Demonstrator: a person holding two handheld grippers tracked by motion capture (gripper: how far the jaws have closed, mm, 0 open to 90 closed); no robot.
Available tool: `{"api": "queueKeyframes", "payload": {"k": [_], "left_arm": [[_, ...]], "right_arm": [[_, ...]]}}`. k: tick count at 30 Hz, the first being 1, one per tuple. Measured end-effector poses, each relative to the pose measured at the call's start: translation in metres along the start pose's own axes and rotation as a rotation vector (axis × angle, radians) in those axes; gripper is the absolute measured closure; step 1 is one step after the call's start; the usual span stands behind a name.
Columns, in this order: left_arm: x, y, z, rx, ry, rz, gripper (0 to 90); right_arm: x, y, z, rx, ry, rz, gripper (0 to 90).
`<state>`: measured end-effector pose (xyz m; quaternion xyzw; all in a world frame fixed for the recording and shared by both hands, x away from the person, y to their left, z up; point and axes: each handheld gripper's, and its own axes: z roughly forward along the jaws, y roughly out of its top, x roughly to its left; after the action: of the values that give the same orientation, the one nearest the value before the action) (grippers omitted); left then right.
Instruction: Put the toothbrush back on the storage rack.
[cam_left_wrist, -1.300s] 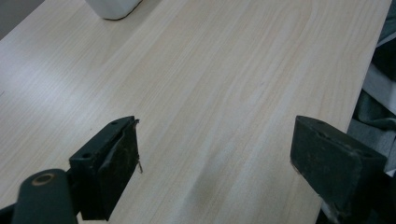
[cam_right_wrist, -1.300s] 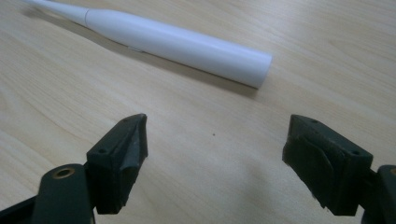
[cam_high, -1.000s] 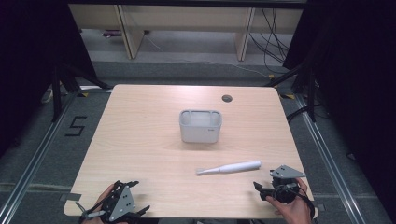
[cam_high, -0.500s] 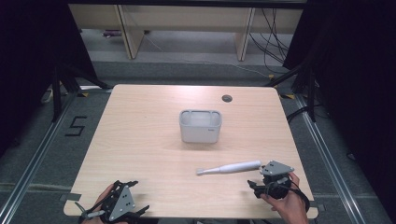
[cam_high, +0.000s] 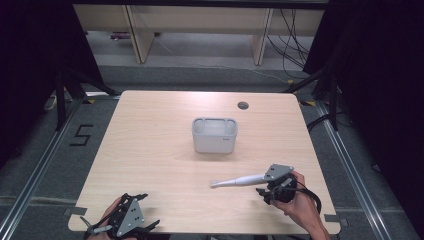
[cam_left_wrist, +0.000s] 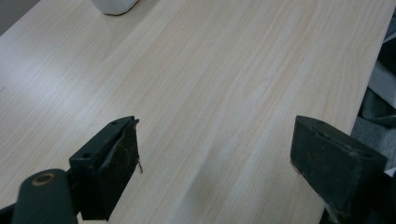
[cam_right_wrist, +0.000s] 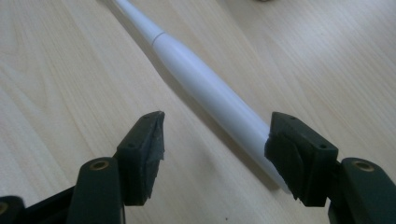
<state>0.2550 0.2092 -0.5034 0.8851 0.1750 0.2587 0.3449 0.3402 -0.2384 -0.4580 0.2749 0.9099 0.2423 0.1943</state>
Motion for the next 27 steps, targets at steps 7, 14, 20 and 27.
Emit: {"api": "queueKeyframes", "payload": {"k": [7, 14, 20, 27], "left_arm": [[-0.001, 0.0, 0.001, -0.013, -0.005, -0.013, 14.9], [0.0, 0.0, 0.0, 0.001, 0.002, 0.001, 14.9], [0.0, 0.0, 0.0, -0.003, -0.002, -0.004, 14.9], [0.0, 0.0, 0.0, 0.0, 0.003, 0.002, 14.9]], "right_arm": [[-0.003, 0.016, 0.013, 0.043, 0.011, -0.065, 43.0], [-0.002, 0.026, 0.025, 0.077, 0.042, -0.098, 44.3], [-0.002, 0.03, 0.034, 0.093, 0.042, -0.136, 44.4], [-0.004, 0.037, 0.04, 0.133, 0.057, -0.16, 44.9]]}}
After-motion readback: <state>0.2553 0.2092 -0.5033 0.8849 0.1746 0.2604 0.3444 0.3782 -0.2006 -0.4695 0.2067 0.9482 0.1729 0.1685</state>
